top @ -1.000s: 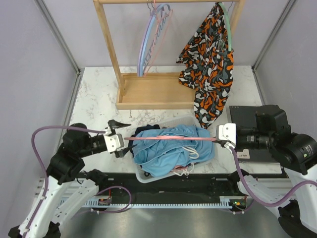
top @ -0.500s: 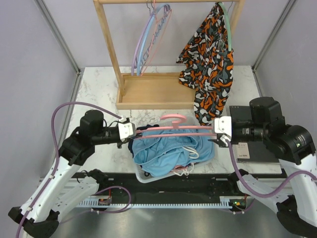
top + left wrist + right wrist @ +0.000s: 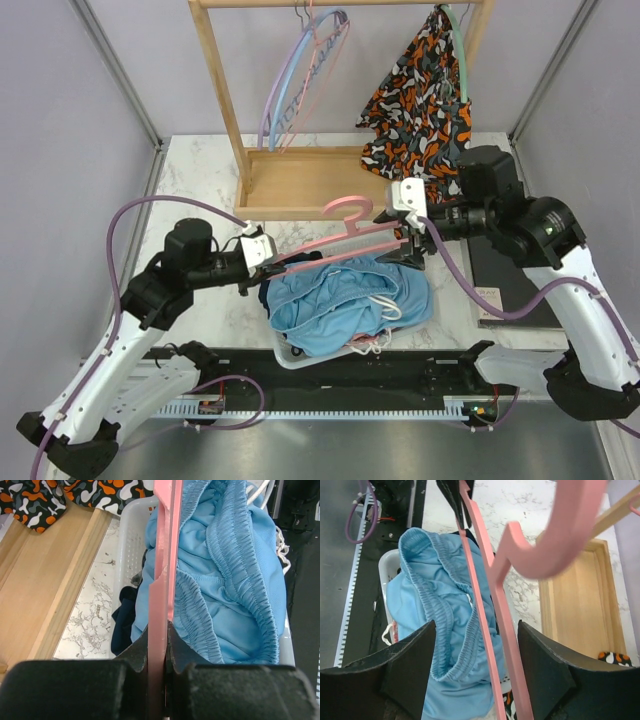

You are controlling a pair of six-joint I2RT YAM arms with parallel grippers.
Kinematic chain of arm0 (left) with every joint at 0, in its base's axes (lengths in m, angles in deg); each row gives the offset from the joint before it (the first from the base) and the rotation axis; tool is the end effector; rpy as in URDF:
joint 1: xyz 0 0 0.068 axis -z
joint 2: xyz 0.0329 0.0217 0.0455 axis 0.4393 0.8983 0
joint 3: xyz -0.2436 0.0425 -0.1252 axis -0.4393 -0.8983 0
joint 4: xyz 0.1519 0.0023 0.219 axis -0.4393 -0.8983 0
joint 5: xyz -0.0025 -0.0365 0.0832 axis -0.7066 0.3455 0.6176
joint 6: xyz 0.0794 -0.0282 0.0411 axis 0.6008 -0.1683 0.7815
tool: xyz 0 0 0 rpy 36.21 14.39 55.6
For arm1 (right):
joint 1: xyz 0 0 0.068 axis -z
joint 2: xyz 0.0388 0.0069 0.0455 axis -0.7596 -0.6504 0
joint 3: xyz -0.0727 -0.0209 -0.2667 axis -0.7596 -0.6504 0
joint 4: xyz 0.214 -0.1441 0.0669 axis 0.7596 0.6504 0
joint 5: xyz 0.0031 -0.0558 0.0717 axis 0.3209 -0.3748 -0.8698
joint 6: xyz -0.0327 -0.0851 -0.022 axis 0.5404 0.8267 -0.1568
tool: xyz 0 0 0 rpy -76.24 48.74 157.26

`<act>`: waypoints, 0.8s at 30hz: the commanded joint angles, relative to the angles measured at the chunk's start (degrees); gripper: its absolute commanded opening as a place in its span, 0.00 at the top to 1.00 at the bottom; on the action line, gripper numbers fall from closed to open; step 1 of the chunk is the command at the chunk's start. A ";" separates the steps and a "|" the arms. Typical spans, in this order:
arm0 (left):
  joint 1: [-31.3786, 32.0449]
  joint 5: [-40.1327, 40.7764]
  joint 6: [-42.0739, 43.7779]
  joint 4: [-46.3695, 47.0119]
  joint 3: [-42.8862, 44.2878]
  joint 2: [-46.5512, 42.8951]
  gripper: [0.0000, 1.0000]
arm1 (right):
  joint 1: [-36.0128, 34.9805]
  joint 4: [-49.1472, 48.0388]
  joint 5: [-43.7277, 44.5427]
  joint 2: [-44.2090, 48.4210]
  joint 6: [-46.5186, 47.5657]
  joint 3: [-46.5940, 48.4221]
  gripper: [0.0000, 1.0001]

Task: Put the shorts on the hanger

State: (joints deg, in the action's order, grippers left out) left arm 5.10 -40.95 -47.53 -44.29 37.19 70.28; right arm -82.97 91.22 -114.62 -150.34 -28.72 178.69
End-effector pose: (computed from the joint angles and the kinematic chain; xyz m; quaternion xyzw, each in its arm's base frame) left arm 0.1333 -0.1365 0.3425 0.5317 0.6284 -0.2683 0.5005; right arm 0.1478 0.1674 0.4632 -0.6297 0.5511 0.2983 0.4590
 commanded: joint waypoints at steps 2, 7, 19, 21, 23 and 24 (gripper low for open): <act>0.75 -0.59 2.19 1.61 2.08 -0.55 0.98 | -6.27 -2.33 3.60 -1.77 -2.54 1.62 0.28; 0.84 -1.20 4.04 1.35 1.46 -1.52 0.98 | -6.71 -1.81 5.98 -3.70 -2.20 1.89 0.51; 0.84 1.78 -6.41 -7.95 -0.38 -5.29 0.32 | -6.89 7.05 13.36 0.60 2.98 5.21 1.00; 0.84 0.30 -7.90 -8.84 -0.65 -7.23 0.31 | -6.80 12.31 14.15 1.30 5.44 8.03 1.00; 0.75 -1.11 -8.61 -9.81 -1.26 -8.37 0.25 | -6.89 14.44 14.50 2.53 6.24 8.83 1.00; 0.83 -1.29 -9.13 -10.07 -1.61 -8.46 0.24 | -6.89 15.67 14.50 2.88 6.42 8.92 1.00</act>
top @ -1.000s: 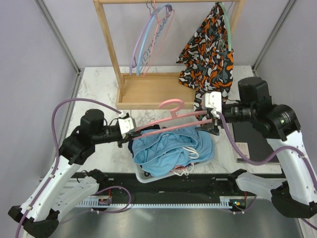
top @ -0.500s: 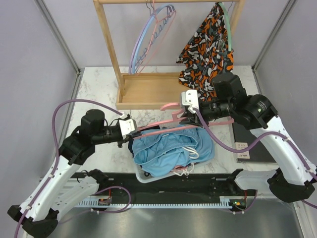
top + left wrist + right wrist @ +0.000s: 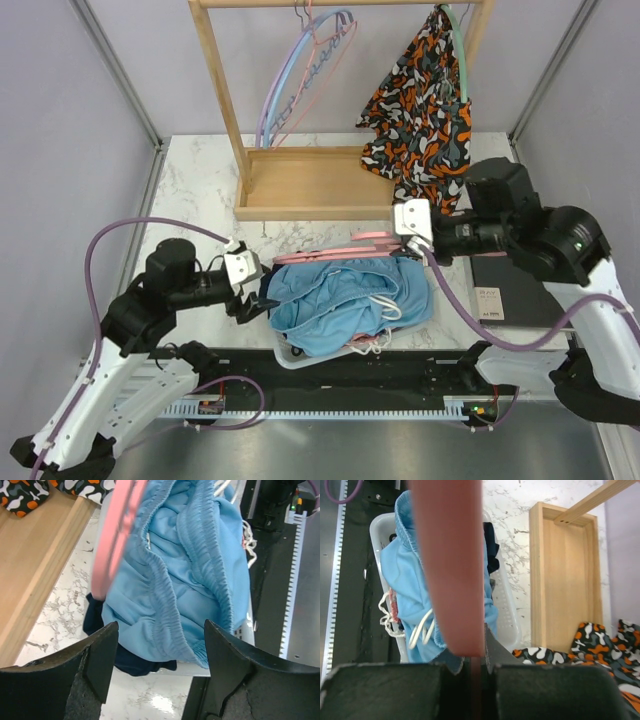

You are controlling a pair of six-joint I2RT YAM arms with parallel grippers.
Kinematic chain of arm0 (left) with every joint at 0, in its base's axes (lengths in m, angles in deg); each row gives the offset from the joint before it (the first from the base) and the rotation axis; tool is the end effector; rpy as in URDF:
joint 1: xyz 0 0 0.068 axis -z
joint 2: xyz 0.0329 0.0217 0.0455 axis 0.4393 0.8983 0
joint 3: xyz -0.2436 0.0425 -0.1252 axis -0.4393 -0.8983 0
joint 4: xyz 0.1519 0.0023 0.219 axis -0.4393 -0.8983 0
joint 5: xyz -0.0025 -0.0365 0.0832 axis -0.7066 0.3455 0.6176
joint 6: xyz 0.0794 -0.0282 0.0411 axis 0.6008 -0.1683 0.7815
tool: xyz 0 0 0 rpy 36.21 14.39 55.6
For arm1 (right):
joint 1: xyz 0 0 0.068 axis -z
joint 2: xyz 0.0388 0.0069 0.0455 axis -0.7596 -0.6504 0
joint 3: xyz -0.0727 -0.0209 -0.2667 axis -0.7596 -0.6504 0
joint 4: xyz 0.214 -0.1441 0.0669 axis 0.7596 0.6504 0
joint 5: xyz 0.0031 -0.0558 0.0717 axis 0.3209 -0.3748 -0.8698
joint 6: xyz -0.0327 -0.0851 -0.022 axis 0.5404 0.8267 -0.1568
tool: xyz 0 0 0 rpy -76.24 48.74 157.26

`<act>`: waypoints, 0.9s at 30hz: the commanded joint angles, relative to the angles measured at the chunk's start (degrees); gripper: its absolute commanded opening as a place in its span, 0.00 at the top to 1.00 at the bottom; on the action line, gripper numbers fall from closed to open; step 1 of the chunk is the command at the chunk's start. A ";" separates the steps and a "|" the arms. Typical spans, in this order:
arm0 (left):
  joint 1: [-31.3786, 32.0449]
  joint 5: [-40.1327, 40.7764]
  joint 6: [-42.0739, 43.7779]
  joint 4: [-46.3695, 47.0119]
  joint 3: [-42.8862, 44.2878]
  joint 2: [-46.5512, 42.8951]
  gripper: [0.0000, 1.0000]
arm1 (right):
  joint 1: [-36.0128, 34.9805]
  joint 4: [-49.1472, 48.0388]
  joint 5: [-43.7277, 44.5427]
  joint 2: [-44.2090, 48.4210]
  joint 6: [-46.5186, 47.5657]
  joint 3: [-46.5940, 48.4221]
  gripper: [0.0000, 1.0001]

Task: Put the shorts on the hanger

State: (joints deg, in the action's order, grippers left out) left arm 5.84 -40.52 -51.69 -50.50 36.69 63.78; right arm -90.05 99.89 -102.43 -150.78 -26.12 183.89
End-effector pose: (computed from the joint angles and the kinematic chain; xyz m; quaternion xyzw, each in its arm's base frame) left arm 0.1048 -0.1210 0.3421 0.5114 0.6467 -0.2866 0.4879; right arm 0.1277 0.1669 0.4648 -0.6619 0.5667 0.2317 0.4324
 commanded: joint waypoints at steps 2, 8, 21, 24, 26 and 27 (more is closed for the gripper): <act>0.09 -1.56 -5.51 -3.87 -1.64 -1.28 0.28 | 0.19 7.71 2.22 4.02 3.47 3.80 1.00; 0.96 0.72 -3.25 -8.15 3.54 9.17 0.23 | 0.19 11.49 3.62 6.47 3.38 3.46 1.00; 15.21 20.41 1.69 -12.66 2.67 13.06 0.19 | 0.19 11.66 4.59 9.82 9.26 -1.99 1.00; 15.12 23.04 -0.58 -10.81 1.00 13.14 0.29 | 0.28 11.66 3.28 10.62 10.23 -3.66 1.00; 15.12 24.28 -1.29 -9.76 1.70 13.58 0.43 | 0.19 11.58 3.10 10.36 10.58 -4.45 1.00; 15.21 24.72 -1.73 -9.58 2.22 13.67 0.49 | 0.19 11.66 2.93 10.09 10.59 -4.37 1.00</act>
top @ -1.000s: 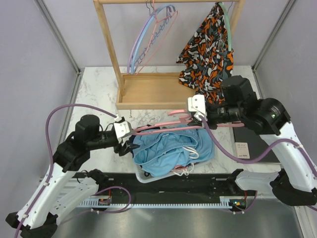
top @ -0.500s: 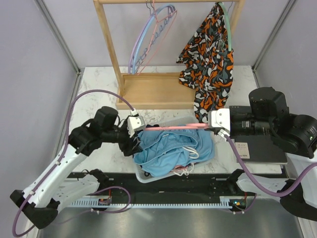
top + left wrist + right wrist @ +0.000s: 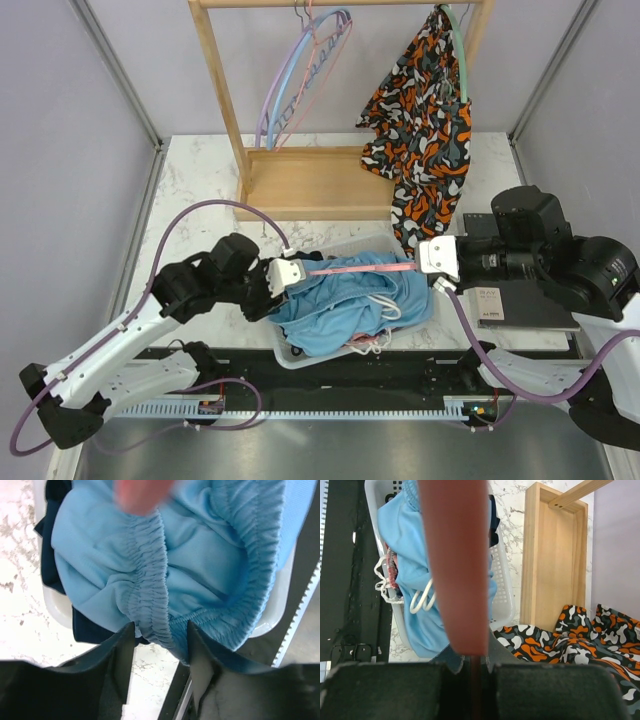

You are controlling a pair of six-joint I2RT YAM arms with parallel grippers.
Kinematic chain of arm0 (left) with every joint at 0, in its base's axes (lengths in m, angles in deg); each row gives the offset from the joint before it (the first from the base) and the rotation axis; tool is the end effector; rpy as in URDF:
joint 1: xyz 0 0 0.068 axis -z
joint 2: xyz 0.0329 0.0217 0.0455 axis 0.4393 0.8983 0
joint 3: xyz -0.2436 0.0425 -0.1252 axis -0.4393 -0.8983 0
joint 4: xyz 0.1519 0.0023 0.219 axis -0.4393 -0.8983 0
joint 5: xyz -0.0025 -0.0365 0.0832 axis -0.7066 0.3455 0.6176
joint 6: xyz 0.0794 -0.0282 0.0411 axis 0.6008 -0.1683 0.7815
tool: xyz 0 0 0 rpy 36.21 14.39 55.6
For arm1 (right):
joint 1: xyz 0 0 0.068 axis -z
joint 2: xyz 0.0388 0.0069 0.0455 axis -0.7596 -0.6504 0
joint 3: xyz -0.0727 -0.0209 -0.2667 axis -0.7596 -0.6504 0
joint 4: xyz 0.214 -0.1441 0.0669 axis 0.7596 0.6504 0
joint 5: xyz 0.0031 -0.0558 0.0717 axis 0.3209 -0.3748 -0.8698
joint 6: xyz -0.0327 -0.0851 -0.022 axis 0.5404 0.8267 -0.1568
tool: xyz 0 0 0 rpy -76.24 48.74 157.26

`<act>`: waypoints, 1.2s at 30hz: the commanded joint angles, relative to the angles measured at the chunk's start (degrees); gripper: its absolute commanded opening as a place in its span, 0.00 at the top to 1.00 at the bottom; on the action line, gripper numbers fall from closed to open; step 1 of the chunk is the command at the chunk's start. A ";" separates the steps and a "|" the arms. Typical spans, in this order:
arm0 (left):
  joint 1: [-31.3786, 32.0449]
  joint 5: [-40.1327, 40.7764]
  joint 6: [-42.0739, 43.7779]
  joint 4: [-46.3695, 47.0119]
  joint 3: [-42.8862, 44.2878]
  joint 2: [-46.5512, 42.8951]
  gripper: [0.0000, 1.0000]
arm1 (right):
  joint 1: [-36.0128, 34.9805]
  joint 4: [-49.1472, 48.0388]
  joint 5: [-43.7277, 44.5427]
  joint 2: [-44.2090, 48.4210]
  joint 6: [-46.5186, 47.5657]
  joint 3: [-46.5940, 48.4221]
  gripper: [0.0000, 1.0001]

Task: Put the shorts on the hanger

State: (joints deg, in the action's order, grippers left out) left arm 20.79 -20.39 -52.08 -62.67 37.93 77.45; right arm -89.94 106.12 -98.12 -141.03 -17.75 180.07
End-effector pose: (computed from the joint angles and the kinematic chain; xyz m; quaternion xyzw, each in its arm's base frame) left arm 0.1149 -0.1523 0.2808 0.5658 0.7440 -0.1821 0.3054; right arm 0.0865 0.1239 0.4580 -0.6962 0.5362 0.1667 0.4473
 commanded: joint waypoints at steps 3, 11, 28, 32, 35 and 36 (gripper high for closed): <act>0.26 4.60 -2.21 2.42 4.66 1.24 0.74 | 0.17 5.43 -2.26 -1.24 1.77 -0.11 1.00; 0.26 5.56 -4.59 1.63 8.98 2.82 0.98 | -0.53 5.43 -3.85 -1.95 -0.69 0.34 1.00; 0.17 7.49 -10.21 -3.91 23.92 8.54 0.98 | -1.32 -1.67 0.64 -12.67 -12.00 4.91 1.00; -0.53 8.81 -13.02 -3.91 26.73 8.97 0.98 | -1.41 -10.53 -0.24 -11.09 -22.01 1.13 1.00; -1.32 6.54 -14.61 -4.08 29.37 9.68 0.98 | -1.59 -15.20 -2.69 -9.59 -24.76 -1.68 1.00; -1.41 5.66 -15.05 -3.91 29.63 9.77 0.98 | -1.67 -16.35 -3.83 -9.24 -25.55 -2.99 1.00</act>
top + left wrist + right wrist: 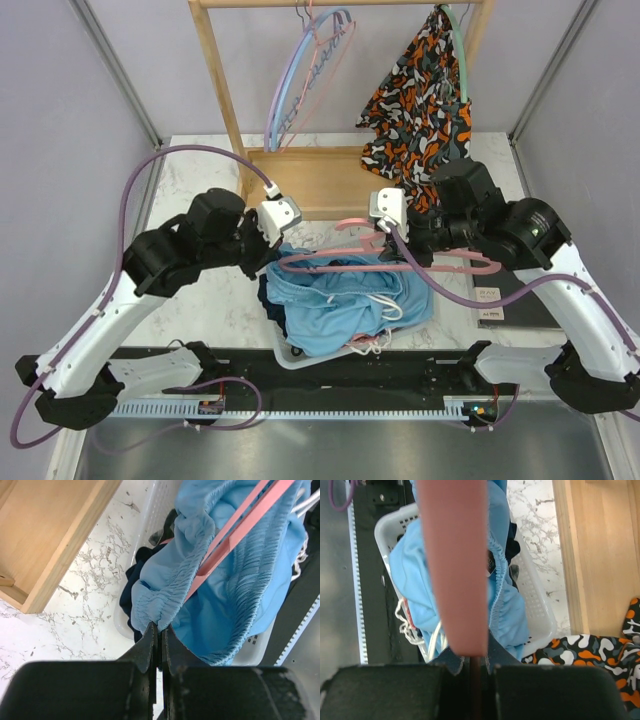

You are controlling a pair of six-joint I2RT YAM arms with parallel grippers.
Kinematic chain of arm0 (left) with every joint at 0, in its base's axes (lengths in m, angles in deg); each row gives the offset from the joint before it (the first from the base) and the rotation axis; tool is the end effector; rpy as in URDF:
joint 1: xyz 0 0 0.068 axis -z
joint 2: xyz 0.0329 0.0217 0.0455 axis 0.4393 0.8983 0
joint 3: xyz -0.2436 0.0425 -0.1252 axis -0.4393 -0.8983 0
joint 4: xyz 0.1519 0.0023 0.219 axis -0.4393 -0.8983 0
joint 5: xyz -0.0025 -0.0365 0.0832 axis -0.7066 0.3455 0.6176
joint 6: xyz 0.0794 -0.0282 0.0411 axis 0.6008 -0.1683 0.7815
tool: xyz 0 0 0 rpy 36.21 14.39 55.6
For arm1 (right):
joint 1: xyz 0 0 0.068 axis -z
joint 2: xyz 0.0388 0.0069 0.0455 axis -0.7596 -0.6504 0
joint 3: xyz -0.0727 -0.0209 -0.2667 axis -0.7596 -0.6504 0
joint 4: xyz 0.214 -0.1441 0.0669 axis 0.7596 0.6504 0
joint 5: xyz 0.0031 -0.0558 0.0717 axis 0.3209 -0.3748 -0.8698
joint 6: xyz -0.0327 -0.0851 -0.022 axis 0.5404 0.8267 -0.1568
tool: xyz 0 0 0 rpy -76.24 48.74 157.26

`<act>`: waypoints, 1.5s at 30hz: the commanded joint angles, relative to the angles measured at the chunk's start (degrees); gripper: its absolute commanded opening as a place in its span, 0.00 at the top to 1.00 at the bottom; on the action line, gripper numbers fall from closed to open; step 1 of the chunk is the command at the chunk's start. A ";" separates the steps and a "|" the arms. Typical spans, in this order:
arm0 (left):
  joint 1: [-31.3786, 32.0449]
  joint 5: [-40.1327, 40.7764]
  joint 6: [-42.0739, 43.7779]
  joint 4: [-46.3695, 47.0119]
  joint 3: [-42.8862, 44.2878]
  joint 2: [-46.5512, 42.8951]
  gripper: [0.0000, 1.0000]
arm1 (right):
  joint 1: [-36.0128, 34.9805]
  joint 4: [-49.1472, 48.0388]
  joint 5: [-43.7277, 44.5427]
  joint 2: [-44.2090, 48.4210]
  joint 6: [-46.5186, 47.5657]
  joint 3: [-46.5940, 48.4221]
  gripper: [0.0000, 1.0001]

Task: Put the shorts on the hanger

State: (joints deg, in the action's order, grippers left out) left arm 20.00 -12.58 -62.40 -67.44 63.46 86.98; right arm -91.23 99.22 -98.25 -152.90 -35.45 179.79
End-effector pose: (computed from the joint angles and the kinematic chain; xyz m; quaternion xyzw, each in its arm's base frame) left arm 0.1440 -0.1623 0.3912 0.4595 0.7761 -0.1706 0.3967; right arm 0.1443 0.1802 0.4358 -0.6166 0.6503 0.2406 0.3729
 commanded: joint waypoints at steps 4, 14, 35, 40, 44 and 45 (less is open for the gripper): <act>-0.62 -4.26 -6.58 1.47 3.76 1.46 0.98 | -2.05 -11.39 -6.43 0.97 -9.00 -2.37 1.00; -0.62 -13.47 -9.39 5.33 5.43 3.84 0.98 | -6.19 -26.30 -2.84 1.22 -13.82 -11.41 1.00; -7.92 -17.90 36.98 -2.22 -0.89 -7.23 0.14 | -6.27 -33.19 -4.94 6.94 -9.26 -19.86 1.00; -8.01 -17.61 43.77 -4.24 -3.97 -6.97 0.21 | -6.27 -32.13 -6.08 7.03 -6.98 -19.68 1.00; -8.01 -18.76 44.31 -1.08 -6.43 -5.22 0.27 | -6.27 -31.17 -7.49 7.03 -3.73 -19.16 1.00; -7.92 -19.29 44.39 -0.64 -6.61 -4.60 0.32 | -6.27 -31.25 -7.49 6.85 -3.20 -18.81 1.00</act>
State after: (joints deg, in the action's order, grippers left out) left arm 12.27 -30.44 -22.95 -70.15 57.91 80.81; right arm -97.22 70.58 -101.88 -146.51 -42.25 159.11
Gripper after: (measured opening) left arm 0.742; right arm 0.064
